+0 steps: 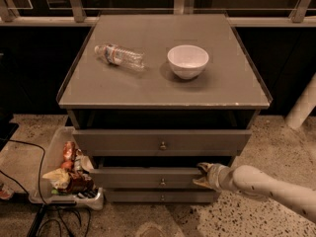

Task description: Open middle drawer

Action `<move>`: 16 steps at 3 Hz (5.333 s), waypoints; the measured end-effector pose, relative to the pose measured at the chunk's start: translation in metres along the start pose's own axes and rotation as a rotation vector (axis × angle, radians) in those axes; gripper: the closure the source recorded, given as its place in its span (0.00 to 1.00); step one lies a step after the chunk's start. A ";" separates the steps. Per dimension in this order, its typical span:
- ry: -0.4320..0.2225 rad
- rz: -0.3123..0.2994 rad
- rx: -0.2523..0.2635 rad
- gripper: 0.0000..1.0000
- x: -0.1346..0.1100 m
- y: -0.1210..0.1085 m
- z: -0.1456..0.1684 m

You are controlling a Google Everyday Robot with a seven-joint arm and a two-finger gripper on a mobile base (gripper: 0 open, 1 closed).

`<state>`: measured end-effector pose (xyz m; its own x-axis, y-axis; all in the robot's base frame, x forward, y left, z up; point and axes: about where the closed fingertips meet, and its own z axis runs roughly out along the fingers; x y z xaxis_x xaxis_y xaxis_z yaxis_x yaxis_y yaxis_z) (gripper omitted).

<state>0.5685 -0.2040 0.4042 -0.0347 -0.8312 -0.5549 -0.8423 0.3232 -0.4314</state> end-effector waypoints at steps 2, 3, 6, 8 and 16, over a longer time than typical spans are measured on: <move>-0.012 -0.069 0.023 0.81 -0.011 0.005 -0.015; -0.012 -0.069 0.023 0.59 -0.011 0.005 -0.015; -0.011 -0.048 -0.015 0.00 0.002 0.018 0.001; 0.007 -0.013 -0.061 0.40 0.014 0.036 -0.002; -0.006 0.009 -0.119 0.37 0.014 0.051 -0.023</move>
Offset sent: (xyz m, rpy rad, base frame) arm -0.0121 0.0034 0.0144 -0.0279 -0.0544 0.0407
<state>0.5124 -0.2094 0.3910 -0.0393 -0.8257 -0.5627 -0.9000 0.2739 -0.3391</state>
